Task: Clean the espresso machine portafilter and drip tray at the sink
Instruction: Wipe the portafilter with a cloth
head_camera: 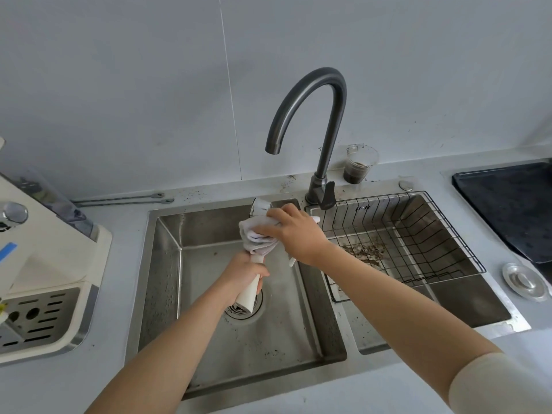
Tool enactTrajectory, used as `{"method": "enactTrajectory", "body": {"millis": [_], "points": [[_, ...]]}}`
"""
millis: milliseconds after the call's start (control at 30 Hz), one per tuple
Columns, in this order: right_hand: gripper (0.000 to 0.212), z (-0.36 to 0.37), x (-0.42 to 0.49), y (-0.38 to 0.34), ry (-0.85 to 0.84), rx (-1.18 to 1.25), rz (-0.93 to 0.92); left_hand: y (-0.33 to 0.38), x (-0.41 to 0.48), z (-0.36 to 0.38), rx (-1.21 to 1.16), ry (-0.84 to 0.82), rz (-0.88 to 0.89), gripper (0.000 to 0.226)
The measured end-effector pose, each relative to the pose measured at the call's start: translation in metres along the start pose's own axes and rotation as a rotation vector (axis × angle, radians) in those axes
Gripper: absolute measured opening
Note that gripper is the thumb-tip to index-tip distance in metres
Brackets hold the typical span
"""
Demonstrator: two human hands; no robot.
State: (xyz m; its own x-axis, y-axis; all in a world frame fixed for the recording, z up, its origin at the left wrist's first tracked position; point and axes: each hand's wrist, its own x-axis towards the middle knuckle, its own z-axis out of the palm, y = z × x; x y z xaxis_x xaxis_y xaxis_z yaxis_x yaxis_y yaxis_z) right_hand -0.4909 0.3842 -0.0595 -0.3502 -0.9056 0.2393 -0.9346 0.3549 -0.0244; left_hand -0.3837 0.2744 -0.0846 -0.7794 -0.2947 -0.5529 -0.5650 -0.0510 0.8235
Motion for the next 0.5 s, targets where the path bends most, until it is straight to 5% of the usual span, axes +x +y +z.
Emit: {"method": "enactTrajectory", "body": {"millis": [133,233,300,400,500], "points": [[0.027,-0.016,0.001,0.019,0.123,0.243,0.281,-0.004,-0.002,-0.008,0.069,-0.005,-0.045,0.02],[0.036,-0.027,0.004,0.029,0.26,0.361,0.532,-0.009,-0.002,-0.014,0.106,0.007,-0.069,0.021],[0.048,-0.027,0.006,0.024,0.309,0.369,0.507,-0.008,-0.002,-0.012,0.123,-0.006,-0.074,0.021],[0.056,-0.016,0.01,0.006,0.136,0.276,0.327,-0.004,-0.001,-0.004,0.163,-0.041,-0.062,0.02],[0.064,-0.01,0.009,-0.002,-0.291,0.096,0.161,-0.002,-0.001,0.002,0.156,-0.072,-0.028,0.018]]}}
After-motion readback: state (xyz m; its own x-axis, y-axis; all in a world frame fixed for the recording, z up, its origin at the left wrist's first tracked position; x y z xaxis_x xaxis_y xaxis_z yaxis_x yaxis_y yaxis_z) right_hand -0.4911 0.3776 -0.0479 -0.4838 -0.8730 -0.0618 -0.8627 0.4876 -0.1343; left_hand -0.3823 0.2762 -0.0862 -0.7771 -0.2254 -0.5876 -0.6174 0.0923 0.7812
